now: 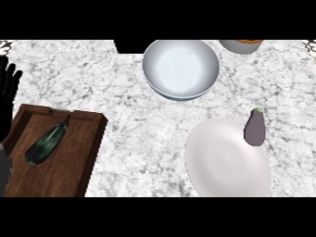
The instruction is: Pick the cupcake from the plate and place it in the bowl
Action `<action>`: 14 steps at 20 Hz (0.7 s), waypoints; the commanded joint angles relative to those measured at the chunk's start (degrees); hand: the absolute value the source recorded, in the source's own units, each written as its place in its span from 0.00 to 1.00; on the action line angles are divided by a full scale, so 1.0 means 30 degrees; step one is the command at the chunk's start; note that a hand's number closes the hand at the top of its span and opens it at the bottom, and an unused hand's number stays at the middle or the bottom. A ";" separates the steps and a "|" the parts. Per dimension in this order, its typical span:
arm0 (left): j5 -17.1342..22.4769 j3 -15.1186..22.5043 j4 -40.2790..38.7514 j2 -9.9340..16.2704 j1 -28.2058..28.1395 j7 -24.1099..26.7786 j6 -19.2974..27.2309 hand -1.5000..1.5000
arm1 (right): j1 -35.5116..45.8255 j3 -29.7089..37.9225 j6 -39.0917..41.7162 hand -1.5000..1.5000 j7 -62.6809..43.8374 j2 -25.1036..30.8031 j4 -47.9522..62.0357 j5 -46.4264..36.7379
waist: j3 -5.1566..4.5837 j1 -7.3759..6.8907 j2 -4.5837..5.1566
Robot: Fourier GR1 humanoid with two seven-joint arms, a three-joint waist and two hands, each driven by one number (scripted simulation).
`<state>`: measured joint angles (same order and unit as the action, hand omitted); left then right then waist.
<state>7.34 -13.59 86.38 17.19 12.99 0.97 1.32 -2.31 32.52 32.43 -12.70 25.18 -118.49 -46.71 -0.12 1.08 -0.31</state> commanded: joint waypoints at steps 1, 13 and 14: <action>0.0433 -0.0167 0.0194 0.0372 0.0461 -0.0879 -0.0342 0.50 | 0.1407 0.0350 0.1409 1.00 -0.1452 -0.0799 -0.3196 0.2023 | 0.0019 -0.0192 0.0012; -0.0349 0.0204 -0.1672 0.0131 0.1643 0.0250 -0.0259 0.50 | 1.3063 -0.4104 0.3297 1.00 -1.2127 -0.2268 -0.0878 0.5359 | -0.0002 -0.0545 0.0145; 0.0314 -0.0091 -0.0880 0.0345 0.1261 -0.0296 -0.0674 0.50 | 1.3802 -0.4931 0.2728 1.00 -1.2960 -0.3043 -0.0805 0.4960 | -0.0001 -0.0690 0.0114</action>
<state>7.60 -13.59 84.21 17.79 15.69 0.61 0.07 29.90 24.06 41.55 -42.43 18.50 -124.50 -30.80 -0.15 -0.58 -0.05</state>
